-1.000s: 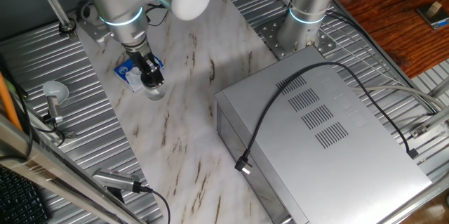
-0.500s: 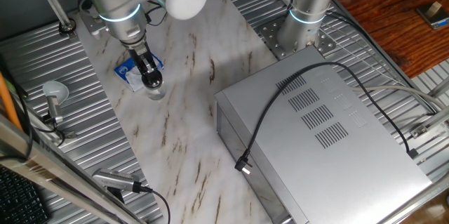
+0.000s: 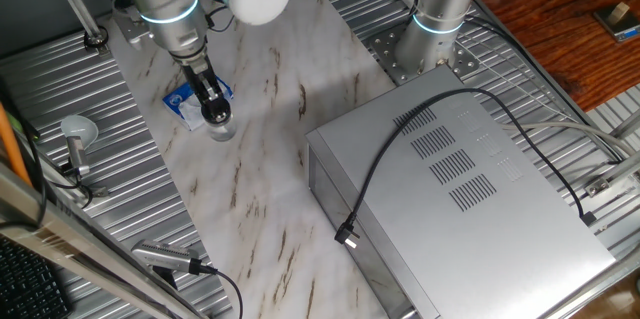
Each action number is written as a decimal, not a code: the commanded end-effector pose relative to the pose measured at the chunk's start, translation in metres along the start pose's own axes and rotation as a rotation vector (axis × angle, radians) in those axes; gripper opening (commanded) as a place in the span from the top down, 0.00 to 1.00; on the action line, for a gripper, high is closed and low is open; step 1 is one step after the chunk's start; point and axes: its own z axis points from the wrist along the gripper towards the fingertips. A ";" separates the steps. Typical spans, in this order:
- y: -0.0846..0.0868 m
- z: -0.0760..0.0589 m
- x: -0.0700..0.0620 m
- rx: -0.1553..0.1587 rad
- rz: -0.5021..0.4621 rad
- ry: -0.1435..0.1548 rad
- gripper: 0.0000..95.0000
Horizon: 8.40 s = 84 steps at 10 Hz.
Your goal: Unscrew the lid from the jar
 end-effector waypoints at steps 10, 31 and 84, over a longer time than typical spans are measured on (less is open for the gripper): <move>0.000 0.005 0.001 0.009 0.088 -0.009 0.20; 0.000 0.006 0.001 0.023 -0.252 -0.049 0.40; 0.001 0.008 -0.001 0.037 -0.797 0.079 0.60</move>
